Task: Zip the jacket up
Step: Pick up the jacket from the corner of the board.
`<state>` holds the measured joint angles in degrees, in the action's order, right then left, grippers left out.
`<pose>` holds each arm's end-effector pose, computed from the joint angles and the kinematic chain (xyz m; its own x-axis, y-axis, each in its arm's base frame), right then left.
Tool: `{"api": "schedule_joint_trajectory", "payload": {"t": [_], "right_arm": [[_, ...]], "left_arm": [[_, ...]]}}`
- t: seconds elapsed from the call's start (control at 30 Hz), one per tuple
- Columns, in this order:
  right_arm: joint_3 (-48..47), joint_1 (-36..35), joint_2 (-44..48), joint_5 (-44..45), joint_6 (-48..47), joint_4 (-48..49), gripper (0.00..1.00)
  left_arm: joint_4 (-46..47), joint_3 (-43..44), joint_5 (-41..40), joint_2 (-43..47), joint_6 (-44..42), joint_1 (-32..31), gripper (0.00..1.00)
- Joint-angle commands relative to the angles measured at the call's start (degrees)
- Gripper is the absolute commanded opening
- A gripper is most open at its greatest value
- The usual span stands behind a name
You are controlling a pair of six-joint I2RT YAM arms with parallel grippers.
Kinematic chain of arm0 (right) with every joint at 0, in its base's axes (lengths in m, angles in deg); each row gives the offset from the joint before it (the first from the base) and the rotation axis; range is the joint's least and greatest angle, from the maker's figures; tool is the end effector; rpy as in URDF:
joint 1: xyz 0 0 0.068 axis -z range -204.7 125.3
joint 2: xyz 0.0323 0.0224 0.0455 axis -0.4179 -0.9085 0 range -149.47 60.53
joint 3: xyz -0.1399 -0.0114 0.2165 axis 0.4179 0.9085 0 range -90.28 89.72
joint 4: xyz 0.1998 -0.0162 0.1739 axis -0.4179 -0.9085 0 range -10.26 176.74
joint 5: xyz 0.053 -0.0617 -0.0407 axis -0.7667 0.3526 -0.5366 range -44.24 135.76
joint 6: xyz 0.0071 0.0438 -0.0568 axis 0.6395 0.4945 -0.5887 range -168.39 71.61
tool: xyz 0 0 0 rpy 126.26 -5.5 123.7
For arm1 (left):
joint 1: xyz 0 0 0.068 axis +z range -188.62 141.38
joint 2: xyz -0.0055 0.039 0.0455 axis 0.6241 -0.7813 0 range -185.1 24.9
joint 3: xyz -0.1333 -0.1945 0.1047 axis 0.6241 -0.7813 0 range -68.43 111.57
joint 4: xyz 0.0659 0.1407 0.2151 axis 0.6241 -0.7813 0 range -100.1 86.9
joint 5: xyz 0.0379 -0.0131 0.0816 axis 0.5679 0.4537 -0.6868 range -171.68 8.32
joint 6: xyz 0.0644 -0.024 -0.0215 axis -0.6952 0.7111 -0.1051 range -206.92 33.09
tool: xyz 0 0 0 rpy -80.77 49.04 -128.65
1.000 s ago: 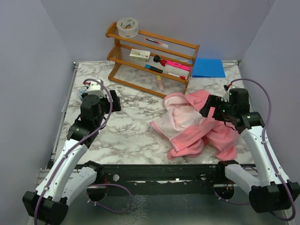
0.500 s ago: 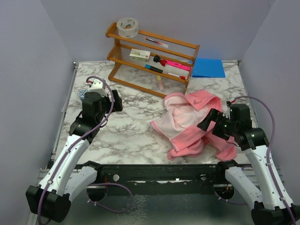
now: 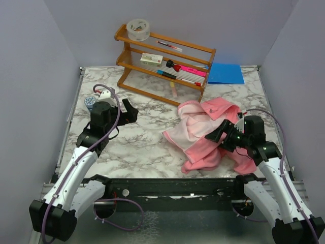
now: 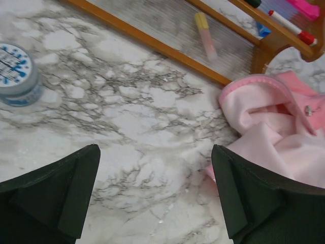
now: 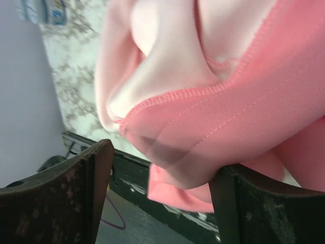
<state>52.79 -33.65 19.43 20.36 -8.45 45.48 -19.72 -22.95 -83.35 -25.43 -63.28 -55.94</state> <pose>0.1692 0.0525 0.2276 -0.8207 0.4578 -0.3418 0.1161 0.7194 0.6848 0.2287 -0.0694 0.2947 -0.4291 -0.2859 -0.8568 0.1089 0.9253 -0.3632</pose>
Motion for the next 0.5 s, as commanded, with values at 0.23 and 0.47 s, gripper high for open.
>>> {"api": "schedule_joint_trajectory", "payload": {"t": [0.23, 0.47], "right_arm": [[2.5, -0.3, -0.2, -14.6, 4.7, 21.7, 0.44], [2.8, -0.2, 0.8, -15.1, 3.4, 19.6, 0.11]], "left_arm": [[24.6, -18.8, 11.9, 1.8, 29.6, -13.7, 0.99], [35.5, -25.6, 2.8, 0.6, 36.2, -24.9, 0.99]]}}
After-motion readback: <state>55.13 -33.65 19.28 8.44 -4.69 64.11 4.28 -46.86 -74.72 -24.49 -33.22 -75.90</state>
